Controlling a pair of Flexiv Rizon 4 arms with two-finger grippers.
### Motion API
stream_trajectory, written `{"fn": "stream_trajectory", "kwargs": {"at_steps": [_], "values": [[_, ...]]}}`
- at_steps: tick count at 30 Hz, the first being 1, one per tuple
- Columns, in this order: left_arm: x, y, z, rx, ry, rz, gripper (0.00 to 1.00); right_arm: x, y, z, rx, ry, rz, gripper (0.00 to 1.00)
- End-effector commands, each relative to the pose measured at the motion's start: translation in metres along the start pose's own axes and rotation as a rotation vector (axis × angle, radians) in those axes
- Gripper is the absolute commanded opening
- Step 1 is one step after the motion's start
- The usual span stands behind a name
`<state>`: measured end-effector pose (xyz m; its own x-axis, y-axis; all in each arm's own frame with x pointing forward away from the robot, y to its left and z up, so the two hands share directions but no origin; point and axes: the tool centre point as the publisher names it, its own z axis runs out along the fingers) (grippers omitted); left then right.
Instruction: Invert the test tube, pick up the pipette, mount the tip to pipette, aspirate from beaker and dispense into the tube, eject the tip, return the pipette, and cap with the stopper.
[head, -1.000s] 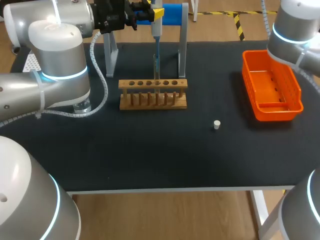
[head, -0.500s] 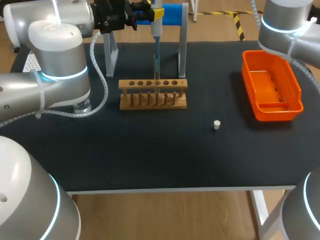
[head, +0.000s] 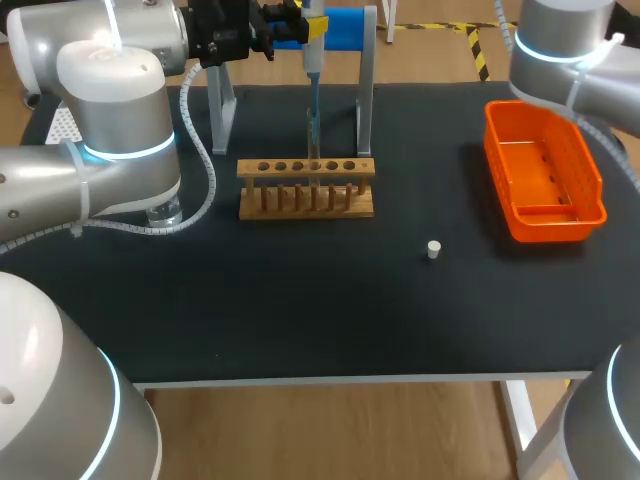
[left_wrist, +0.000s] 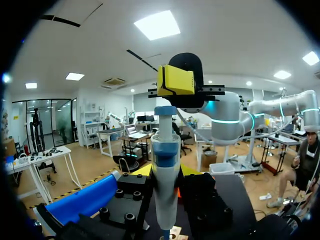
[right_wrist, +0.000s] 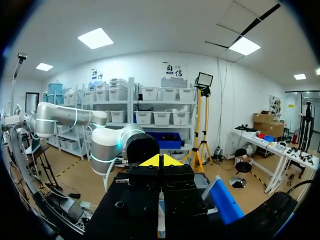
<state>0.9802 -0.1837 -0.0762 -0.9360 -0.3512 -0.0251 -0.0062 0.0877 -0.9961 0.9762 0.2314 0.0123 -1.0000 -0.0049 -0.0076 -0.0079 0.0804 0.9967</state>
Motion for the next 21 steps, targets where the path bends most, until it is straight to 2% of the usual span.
{"fn": "stream_trajectory", "kwargs": {"at_steps": [1, 21], "values": [[0.0, 0.001, 0.001, 0.003, -0.001, 0.001, 0.0, -0.002, -0.002, 0.004, 0.001, 0.007, 0.003, 0.0], [0.0, 0.001, 0.001, 0.003, -0.001, 0.001, 0.0, 0.0, -0.007, 0.017, 0.009, 0.023, 0.019, 0.0]]}}
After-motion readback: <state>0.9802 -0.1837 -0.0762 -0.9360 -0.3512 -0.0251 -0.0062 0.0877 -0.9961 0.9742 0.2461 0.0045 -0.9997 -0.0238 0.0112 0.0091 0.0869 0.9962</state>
